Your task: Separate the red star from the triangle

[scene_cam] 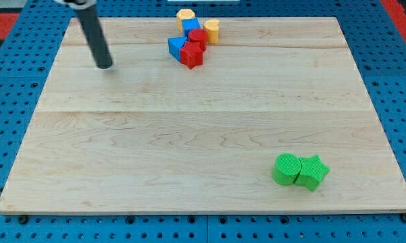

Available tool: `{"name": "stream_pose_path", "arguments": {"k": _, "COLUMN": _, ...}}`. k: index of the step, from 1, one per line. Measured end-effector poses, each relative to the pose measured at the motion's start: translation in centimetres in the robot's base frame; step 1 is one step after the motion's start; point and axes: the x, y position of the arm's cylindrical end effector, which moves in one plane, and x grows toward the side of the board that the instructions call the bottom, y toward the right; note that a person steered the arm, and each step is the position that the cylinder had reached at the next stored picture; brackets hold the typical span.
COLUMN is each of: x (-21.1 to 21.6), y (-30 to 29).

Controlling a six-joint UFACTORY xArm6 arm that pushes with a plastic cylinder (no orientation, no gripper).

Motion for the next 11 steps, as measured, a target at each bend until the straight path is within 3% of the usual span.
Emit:
{"name": "stream_pose_path", "arguments": {"k": 2, "x": -3.9, "y": 2.1}}
{"name": "stream_pose_path", "arguments": {"k": 3, "x": -6.6, "y": 5.8}}
{"name": "stream_pose_path", "arguments": {"k": 4, "x": -6.4, "y": 11.6}}
{"name": "stream_pose_path", "arguments": {"k": 6, "x": 0.2, "y": 14.1}}
{"name": "stream_pose_path", "arguments": {"k": 7, "x": 0.8, "y": 15.7}}
{"name": "stream_pose_path", "arguments": {"k": 9, "x": -2.0, "y": 23.3}}
{"name": "stream_pose_path", "arguments": {"k": 10, "x": -0.1, "y": 26.6}}
{"name": "stream_pose_path", "arguments": {"k": 11, "x": 4.5, "y": 26.7}}
